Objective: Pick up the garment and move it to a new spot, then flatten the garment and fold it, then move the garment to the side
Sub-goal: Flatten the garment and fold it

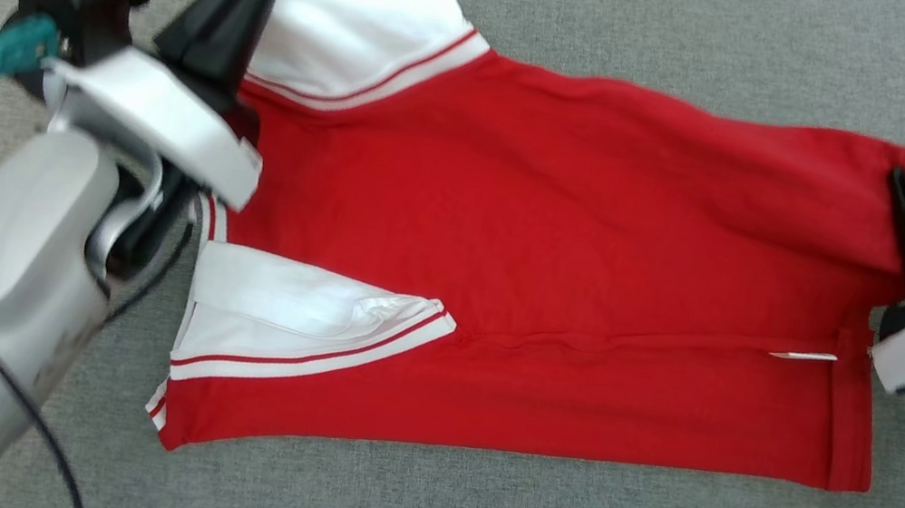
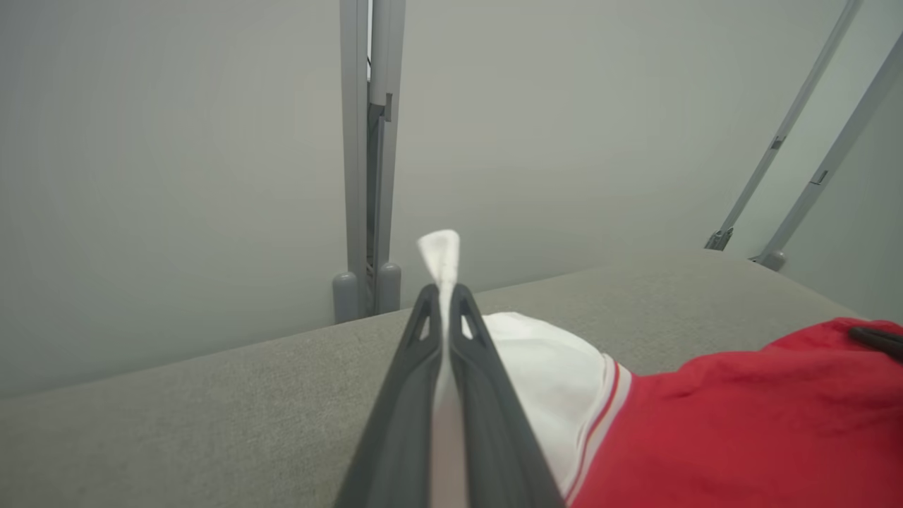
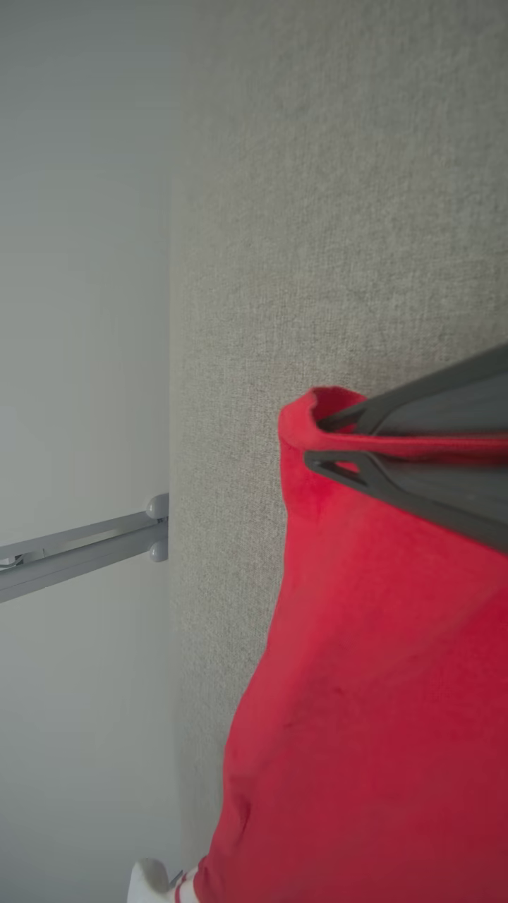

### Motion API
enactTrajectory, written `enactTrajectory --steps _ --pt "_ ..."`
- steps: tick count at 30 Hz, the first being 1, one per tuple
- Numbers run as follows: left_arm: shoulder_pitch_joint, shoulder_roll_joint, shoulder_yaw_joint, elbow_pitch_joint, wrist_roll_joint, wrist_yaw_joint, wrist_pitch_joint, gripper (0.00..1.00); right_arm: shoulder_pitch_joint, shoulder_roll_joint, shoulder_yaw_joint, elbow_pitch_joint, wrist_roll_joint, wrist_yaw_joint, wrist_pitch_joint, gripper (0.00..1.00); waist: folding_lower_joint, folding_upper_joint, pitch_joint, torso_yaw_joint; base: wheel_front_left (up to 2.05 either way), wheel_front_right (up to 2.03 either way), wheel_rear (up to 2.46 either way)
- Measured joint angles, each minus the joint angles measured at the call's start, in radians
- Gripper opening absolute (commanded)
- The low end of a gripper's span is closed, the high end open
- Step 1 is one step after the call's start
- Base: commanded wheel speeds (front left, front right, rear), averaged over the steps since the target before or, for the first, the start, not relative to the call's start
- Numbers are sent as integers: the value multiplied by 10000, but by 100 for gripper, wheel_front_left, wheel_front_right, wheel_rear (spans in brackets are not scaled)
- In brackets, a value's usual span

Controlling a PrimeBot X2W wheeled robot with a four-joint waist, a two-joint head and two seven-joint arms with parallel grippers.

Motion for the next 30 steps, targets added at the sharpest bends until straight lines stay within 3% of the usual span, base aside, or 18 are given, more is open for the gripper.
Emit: enactTrajectory --steps 5,11,20,21,22,23,24,30 --pt "2125 945 188 -2886 -474 857 464 0 1163 -522 -111 -1089 155 0 596 0 0 0 -232 65 0 0 0" --pt "4831 1958 316 -5868 -1064 2268 1166 0 2338 -489 -869 -1708 0 2 890 0 0 0 -442 31 0 0 0" --pt "6319 2071 263 -6393 -1829 2778 1488 0 3554 219 -1597 -2117 -86 0 1126 0 0 0 -665 124 0 0 0" --pt "6407 2021 240 -6309 -1918 2773 1496 5 3663 313 -1609 -2182 -100 0 1179 3 0 0 -684 114 0 0 0" --pt "6453 2006 201 -6178 -1923 2775 1540 23 3777 412 -1628 -2263 -109 0 1195 24 0 0 -711 91 0 0 0" --pt "6501 1987 213 -6073 -1941 2790 1534 74 3882 491 -1643 -2318 -107 0 1200 65 0 0 -739 69 0 0 0" --pt "6543 1948 242 -5973 -2023 2809 1519 100 3988 587 -1710 -2357 -79 0 1198 100 0 0 -763 50 0 0 0" --pt "6616 1745 711 -5751 -1937 3133 608 100 4660 1166 -2612 -2656 -136 0 779 100 0 0 -879 -15 0 0 0"
